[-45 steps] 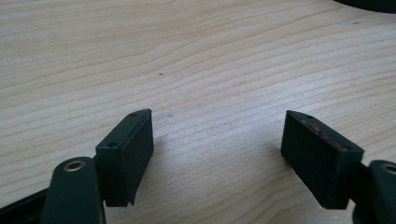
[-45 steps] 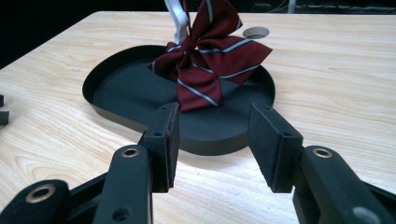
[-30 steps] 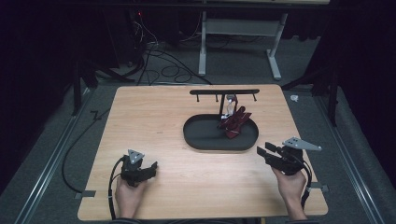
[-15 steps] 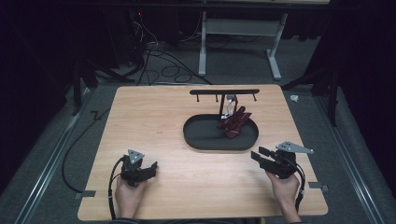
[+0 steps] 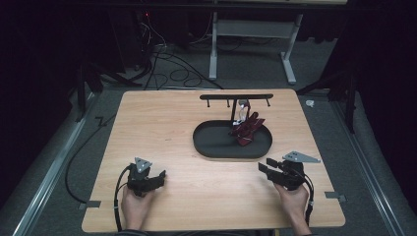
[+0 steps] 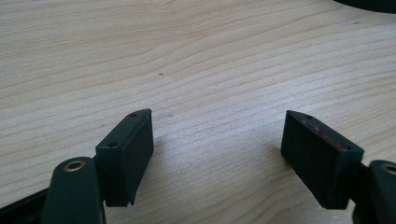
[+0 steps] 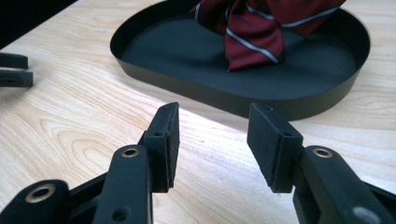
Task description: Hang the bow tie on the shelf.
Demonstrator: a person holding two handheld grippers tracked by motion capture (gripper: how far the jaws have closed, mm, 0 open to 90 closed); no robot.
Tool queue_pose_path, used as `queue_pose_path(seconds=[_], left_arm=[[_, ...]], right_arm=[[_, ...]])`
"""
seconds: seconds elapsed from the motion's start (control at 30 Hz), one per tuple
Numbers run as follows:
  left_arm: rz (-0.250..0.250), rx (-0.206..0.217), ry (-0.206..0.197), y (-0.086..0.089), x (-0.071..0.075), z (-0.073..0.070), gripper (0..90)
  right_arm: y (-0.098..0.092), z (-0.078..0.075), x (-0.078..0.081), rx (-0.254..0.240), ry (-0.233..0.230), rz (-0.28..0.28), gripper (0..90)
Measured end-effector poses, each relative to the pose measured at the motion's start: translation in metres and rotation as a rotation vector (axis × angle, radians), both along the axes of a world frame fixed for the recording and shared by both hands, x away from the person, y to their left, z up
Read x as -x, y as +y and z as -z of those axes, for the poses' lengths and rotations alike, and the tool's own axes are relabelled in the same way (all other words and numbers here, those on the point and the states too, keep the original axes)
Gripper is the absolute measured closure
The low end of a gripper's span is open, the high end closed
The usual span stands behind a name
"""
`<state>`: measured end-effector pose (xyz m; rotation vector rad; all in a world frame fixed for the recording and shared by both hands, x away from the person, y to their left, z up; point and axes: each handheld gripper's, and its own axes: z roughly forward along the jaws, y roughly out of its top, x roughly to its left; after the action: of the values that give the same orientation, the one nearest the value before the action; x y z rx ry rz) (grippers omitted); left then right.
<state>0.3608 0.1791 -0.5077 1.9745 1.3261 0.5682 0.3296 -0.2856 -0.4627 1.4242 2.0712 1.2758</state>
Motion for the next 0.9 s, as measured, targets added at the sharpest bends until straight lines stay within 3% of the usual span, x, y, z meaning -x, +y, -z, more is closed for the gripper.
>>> queue_pose_path(seconds=[0.37,0.9], left_arm=[[0.000,0.000,0.000,0.000,0.000,0.000,25.8],[0.001,0.000,0.000,0.000,0.000,0.000,25.8]], right_arm=[[0.011,0.015,-0.002,0.066,0.036,-0.012,55.7],[0.020,0.030,-0.007,0.146,0.055,-0.010,55.7]])
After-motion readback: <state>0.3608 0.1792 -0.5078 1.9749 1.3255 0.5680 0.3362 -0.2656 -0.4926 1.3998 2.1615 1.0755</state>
